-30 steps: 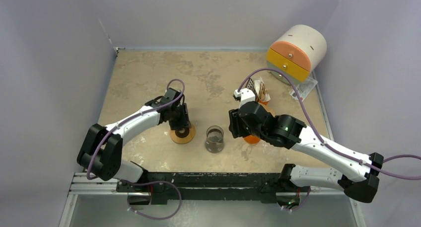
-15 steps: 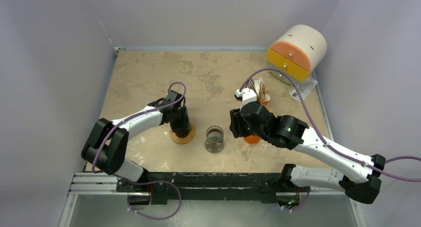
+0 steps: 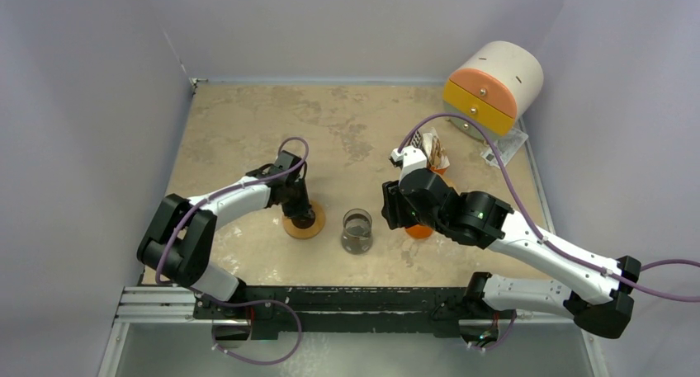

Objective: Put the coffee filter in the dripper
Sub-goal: Pick up the dripper holder from the center of the board.

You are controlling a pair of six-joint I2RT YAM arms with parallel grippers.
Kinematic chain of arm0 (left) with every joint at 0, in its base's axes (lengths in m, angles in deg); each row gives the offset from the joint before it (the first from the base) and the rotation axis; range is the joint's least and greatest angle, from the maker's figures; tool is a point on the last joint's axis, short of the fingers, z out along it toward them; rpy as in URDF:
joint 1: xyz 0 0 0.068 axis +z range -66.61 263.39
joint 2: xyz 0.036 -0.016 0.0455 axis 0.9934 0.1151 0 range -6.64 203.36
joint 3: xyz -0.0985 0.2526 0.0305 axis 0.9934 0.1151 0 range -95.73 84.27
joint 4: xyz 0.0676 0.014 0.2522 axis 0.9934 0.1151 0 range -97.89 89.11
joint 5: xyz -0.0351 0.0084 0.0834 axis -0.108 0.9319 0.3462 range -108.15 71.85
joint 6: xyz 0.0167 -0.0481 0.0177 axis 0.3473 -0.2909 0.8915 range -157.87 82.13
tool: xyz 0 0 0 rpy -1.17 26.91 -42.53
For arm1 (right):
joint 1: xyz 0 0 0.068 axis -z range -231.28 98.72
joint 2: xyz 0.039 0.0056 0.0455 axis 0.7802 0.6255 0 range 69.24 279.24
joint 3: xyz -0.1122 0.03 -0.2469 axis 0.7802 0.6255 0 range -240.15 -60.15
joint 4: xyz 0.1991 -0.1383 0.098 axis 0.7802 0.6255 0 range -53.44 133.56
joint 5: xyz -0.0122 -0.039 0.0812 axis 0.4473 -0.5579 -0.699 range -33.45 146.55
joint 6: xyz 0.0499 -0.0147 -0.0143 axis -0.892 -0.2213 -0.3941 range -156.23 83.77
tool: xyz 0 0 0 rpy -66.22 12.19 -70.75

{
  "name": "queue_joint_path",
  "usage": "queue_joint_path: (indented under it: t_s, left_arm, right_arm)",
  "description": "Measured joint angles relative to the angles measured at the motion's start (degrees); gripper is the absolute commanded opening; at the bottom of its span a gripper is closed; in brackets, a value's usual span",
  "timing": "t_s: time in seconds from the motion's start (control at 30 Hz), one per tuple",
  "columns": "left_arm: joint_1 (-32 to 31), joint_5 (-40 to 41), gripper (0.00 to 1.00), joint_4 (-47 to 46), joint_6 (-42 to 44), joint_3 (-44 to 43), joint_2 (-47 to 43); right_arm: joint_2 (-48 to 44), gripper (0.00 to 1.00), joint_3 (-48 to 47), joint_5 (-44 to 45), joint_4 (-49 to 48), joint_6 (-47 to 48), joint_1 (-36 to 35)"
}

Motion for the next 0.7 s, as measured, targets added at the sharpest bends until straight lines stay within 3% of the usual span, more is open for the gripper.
queue_joint_path:
  t_s: [0.37,0.7]
  left_arm:
    - [-0.02,-0.22,0.0,0.02,0.22,0.28,-1.09]
    - [-0.02,-1.77,0.0,3.96,1.62,-0.33,-10.1]
  right_arm:
    - [0.07,0.52,0.0,-0.04,-0.02,-0.02,0.0]
    - [0.0,0.53,-0.02,-0.55,-0.11,-0.09,0.0]
